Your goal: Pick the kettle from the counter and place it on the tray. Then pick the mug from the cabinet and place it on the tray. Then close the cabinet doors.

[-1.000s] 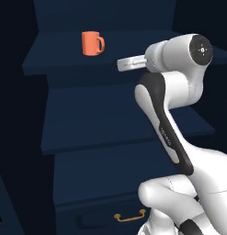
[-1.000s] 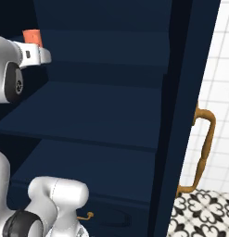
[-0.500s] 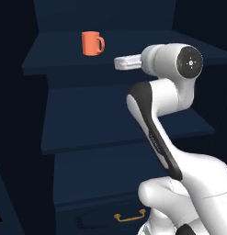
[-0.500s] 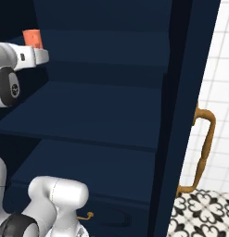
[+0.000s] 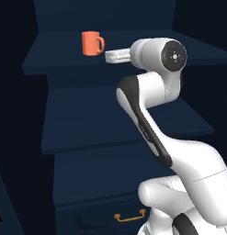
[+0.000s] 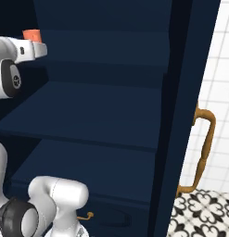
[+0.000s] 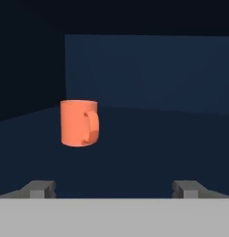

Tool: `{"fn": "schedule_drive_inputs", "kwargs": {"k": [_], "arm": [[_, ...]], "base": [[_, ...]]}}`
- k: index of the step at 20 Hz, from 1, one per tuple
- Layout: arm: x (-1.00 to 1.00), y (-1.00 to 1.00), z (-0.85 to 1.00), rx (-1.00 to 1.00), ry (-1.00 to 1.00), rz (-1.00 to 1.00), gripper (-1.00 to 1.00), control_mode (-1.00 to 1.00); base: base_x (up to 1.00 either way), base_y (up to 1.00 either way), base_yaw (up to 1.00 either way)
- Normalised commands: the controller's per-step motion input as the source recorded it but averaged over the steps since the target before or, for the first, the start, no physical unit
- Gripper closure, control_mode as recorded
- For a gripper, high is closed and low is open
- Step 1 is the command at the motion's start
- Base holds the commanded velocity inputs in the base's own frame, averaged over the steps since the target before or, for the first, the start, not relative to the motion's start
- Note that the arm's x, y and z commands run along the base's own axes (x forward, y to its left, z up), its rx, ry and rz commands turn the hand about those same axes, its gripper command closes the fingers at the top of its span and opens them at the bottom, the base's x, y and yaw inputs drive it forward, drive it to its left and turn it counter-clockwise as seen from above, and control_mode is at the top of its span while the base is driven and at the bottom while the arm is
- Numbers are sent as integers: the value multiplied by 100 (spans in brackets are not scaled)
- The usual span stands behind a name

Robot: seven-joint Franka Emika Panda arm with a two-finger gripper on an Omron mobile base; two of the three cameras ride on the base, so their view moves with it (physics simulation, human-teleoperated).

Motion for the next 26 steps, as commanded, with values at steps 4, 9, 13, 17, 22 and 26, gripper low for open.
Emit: {"fn": "schedule_drive_inputs", "kwargs": {"k": [4, 9, 13, 17, 22, 26], "arm": [[43, 12, 38, 0, 1, 1, -100, -100], [65, 22, 3, 1, 11, 1, -100, -100], [70, 7, -2, 3, 7, 7, -100, -100], [61, 1, 0, 5, 4, 10, -100, -100], [33, 8, -5, 1, 0, 17, -100, -100], [36, 11, -2, 1, 1, 21, -100, -100]], "base": [[0, 0, 0], [0, 0, 0], [0, 0, 0], [0, 0, 0], [0, 0, 0], [0, 0, 0]]}}
